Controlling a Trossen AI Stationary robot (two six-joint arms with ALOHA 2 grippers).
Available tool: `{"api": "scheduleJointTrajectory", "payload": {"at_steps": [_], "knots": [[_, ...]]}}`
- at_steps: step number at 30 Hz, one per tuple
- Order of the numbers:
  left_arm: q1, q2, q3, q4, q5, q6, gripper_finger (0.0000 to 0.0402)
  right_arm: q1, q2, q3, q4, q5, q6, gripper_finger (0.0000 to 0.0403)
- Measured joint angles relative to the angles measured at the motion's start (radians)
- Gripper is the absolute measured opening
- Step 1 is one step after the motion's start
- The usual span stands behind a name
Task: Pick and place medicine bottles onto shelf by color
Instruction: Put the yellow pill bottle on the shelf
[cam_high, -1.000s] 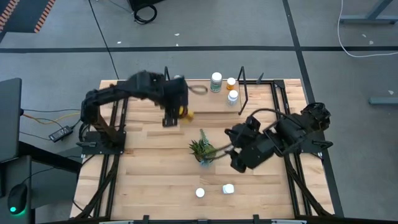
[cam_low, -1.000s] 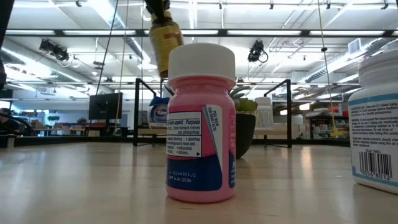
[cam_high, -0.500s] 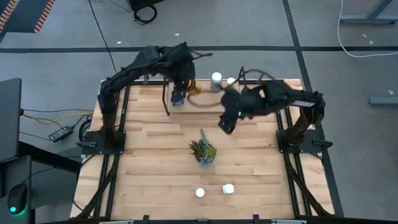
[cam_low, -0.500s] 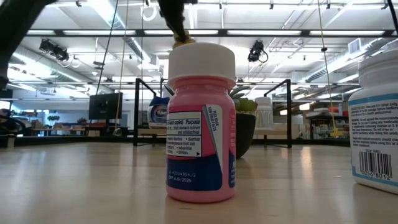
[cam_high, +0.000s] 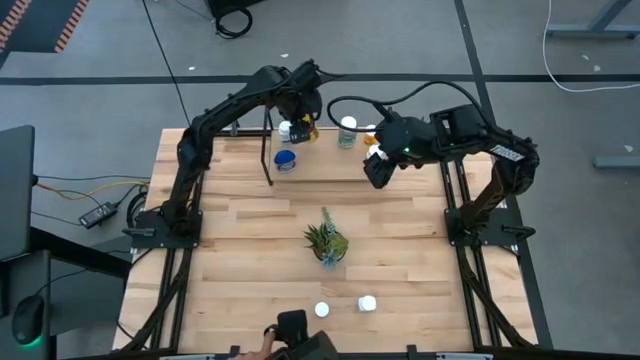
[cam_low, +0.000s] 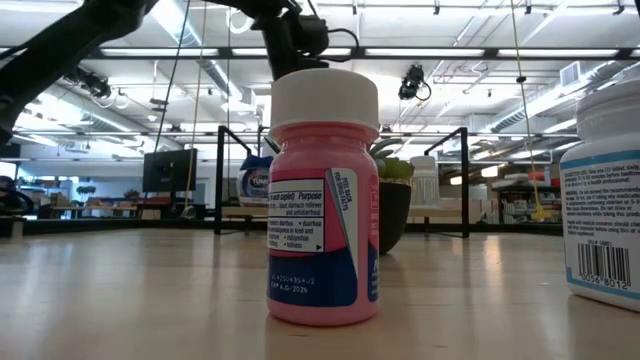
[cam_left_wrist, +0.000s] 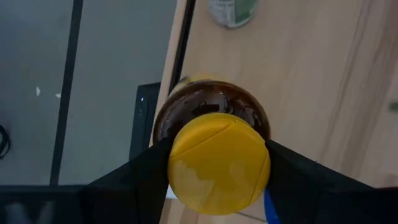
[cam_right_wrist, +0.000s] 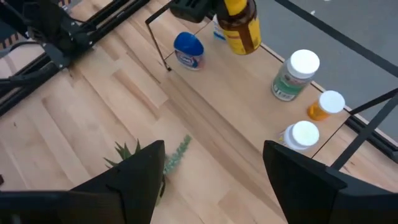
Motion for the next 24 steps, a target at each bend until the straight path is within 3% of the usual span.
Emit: {"api": "scheduleJointTrajectory", "payload": {"at_steps": [24], "knots": [[-0.005, 0.072, 0.000, 0.080, 0.011, 0.048, 0.0238, 0.004, 0.000, 0.000, 0.000, -0.004, 0.023, 0.0278]]}}
